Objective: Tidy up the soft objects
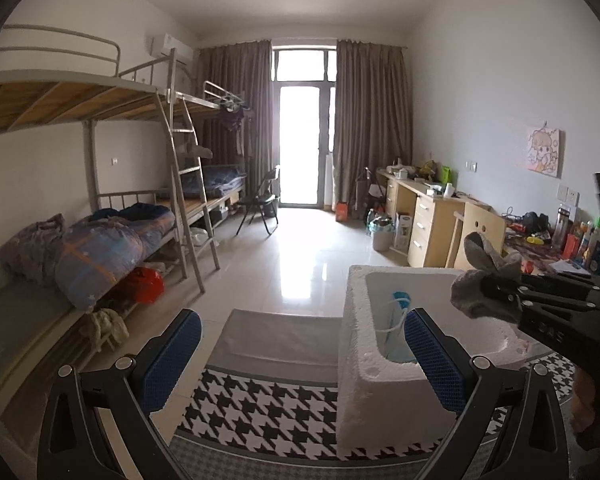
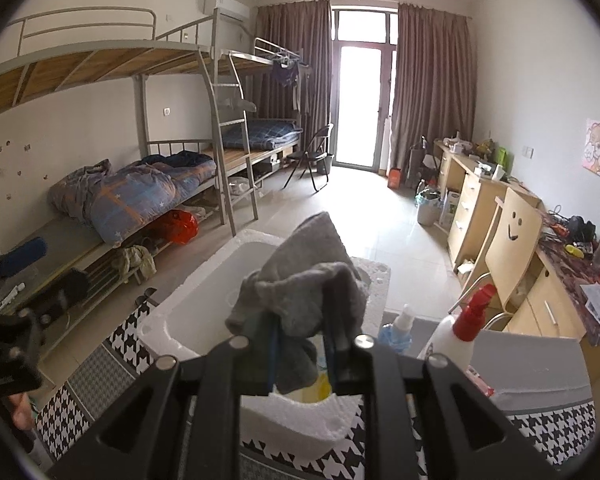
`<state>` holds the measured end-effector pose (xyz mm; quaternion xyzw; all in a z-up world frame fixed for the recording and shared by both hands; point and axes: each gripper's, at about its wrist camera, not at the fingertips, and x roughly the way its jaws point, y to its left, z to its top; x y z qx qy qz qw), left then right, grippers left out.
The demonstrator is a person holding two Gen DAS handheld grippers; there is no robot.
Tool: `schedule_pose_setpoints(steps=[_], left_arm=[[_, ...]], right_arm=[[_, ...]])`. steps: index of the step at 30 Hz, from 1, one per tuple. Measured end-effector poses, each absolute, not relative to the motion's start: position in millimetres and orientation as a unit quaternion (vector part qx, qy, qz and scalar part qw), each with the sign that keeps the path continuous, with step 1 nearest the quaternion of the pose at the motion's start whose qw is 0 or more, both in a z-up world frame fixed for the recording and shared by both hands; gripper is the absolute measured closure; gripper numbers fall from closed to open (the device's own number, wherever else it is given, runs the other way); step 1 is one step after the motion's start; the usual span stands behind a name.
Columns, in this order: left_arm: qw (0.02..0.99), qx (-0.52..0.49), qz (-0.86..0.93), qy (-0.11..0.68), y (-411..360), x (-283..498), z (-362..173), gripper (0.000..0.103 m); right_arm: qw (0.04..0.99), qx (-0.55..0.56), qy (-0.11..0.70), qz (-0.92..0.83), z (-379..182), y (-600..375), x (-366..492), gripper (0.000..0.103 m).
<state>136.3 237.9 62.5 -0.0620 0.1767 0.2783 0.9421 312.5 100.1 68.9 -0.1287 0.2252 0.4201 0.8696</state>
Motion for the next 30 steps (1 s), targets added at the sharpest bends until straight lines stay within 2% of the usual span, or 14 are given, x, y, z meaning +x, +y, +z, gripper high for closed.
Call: schedule_pose_setpoints(steps=[7, 9, 11, 14, 27, 30], left_arm=[[0.94, -0.06, 0.283, 0.181, 238.2, 136.8, 56.0, 0.001], [0.94, -0.062, 0.282, 0.18, 237.9, 136.7, 55.7, 0.001], [0.94, -0.064, 0.282, 0.182, 236.1, 136.7, 54.0, 0.001], [0.94, -0.062, 0.28, 0.184, 233.4, 136.3, 53.7, 0.001], [0.949, -0.053, 0.265, 0.163, 203.0, 123.6, 64.1, 0.001], [0.951, -0.05, 0.261, 0.158, 193.8, 118.3, 67.4, 0.001]], right_arm=[[0.87, -0.132, 0.245, 0.407, 55.4, 111.5, 326.3, 0.08], [0.868, -0.133, 0.25, 0.407, 53.3, 113.2, 327.4, 0.073], [0.865, -0.131, 0.255, 0.413, 53.2, 115.3, 326.7, 0.052], [0.871, -0.119, 0.252, 0.404, 55.9, 111.4, 325.7, 0.031], [0.875, -0.112, 0.223, 0.415, 75.0, 75.5, 298.5, 0.029], [0.876, -0.108, 0.211, 0.42, 81.1, 63.8, 287.8, 0.021]])
